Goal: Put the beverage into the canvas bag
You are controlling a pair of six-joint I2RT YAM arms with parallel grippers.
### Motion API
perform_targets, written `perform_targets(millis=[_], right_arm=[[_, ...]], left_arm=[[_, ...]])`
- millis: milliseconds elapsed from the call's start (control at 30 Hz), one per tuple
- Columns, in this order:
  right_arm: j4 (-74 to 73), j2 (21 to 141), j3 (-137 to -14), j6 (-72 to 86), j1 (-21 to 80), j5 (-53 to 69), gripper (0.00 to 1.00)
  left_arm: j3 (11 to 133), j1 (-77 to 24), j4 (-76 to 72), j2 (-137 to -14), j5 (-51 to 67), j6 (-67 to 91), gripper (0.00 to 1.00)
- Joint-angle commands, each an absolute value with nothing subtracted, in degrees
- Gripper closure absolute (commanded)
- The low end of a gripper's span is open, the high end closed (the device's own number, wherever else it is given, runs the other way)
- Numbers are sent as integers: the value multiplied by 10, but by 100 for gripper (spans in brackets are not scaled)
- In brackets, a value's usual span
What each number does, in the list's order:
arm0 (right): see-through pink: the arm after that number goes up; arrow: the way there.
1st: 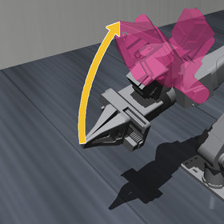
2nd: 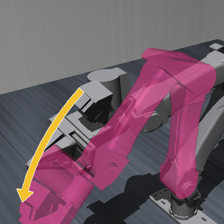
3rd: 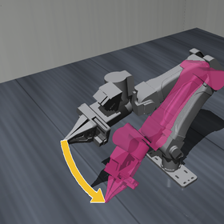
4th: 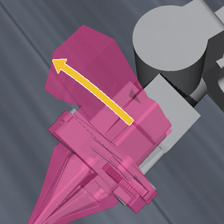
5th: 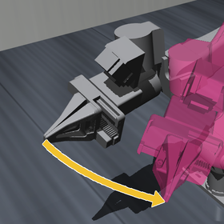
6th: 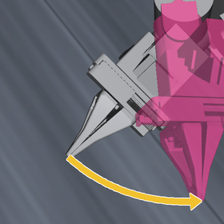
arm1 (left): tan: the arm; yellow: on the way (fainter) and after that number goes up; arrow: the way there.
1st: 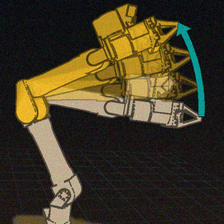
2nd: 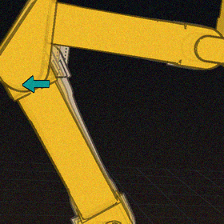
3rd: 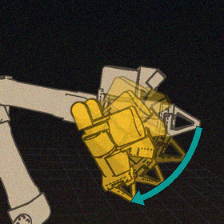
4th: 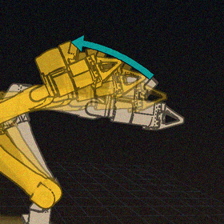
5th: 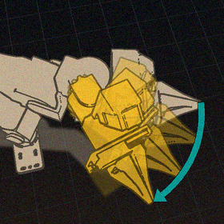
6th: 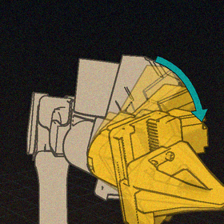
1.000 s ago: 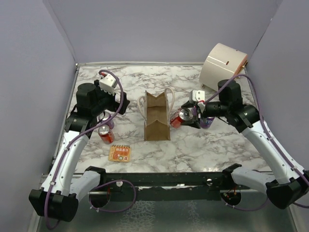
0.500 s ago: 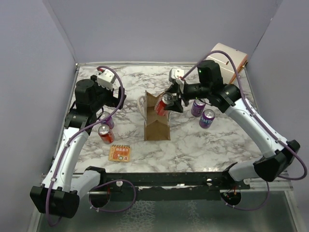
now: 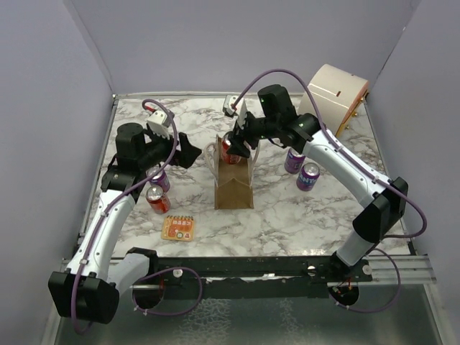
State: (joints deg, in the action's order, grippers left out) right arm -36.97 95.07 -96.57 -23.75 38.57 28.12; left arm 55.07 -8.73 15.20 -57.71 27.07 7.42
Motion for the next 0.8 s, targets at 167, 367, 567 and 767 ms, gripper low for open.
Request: perform_targets(millis=[167,367,567,767], right_arm=[[-296,992,-992,-207,387,259,99],[-288,1017,-994,-208,387,262,99],[-289,1040,-1002,-231,387,253,99],[-286,1060,-1004,-250,387,243,99]], left_arm=[[542,-85,69,-634,414,241,20],[550,-85,70,-701,426,228,50],[519,-86,73,-675,377,199,89],[505,-85,90,-673,346,171,100]])
